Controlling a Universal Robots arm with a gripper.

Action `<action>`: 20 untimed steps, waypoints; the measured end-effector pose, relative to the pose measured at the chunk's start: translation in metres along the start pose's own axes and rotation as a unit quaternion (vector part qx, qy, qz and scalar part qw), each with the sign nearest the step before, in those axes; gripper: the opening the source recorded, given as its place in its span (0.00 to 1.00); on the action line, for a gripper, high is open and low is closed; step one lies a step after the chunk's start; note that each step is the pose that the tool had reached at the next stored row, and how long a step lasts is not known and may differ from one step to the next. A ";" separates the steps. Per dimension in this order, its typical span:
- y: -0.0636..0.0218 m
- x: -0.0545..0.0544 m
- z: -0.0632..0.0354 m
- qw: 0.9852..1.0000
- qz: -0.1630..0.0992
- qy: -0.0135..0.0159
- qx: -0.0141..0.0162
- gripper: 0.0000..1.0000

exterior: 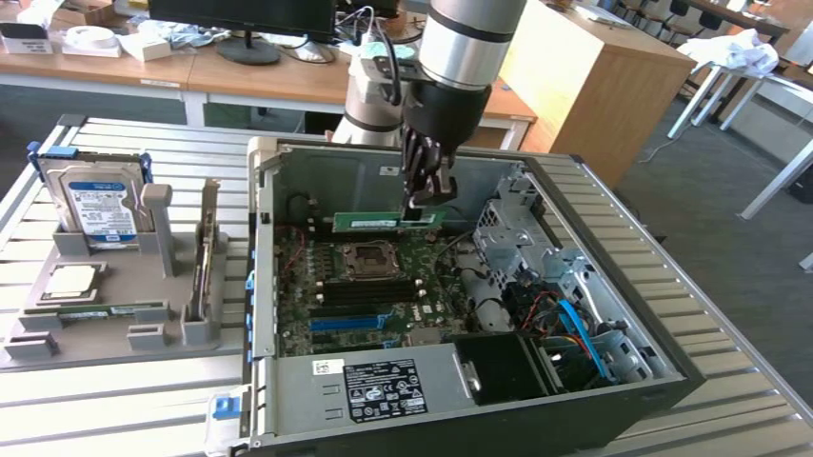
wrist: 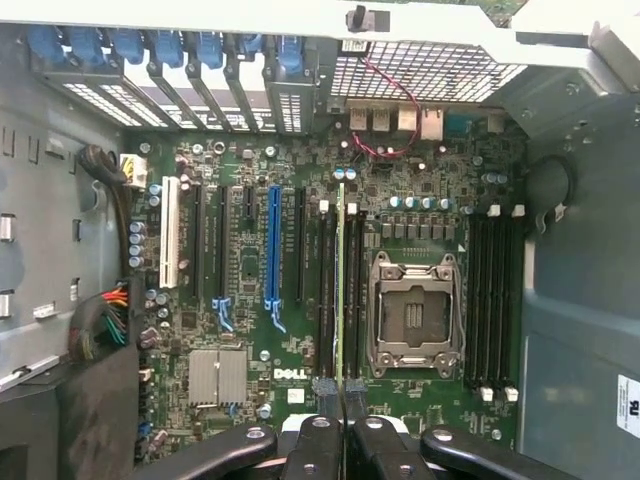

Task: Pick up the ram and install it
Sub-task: 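Pick up the ram and move it above insertion slot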

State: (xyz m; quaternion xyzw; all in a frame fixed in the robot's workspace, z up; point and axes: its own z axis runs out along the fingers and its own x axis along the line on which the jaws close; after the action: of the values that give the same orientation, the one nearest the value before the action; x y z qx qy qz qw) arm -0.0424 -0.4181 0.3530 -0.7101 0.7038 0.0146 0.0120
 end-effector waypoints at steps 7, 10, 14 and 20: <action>0.0002 0.000 0.0075 1.000 0.000 -0.001 0.000 0.12; 0.0003 0.000 0.0108 1.000 0.000 -0.001 0.000 0.12; 0.0004 0.001 0.0151 1.000 0.000 -0.001 0.000 0.12; 0.0005 0.001 0.0218 1.000 0.000 -0.001 0.000 0.12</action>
State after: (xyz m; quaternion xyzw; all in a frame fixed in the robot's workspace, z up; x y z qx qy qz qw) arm -0.0430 -0.4181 0.3311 -0.7101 0.7038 0.0154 0.0126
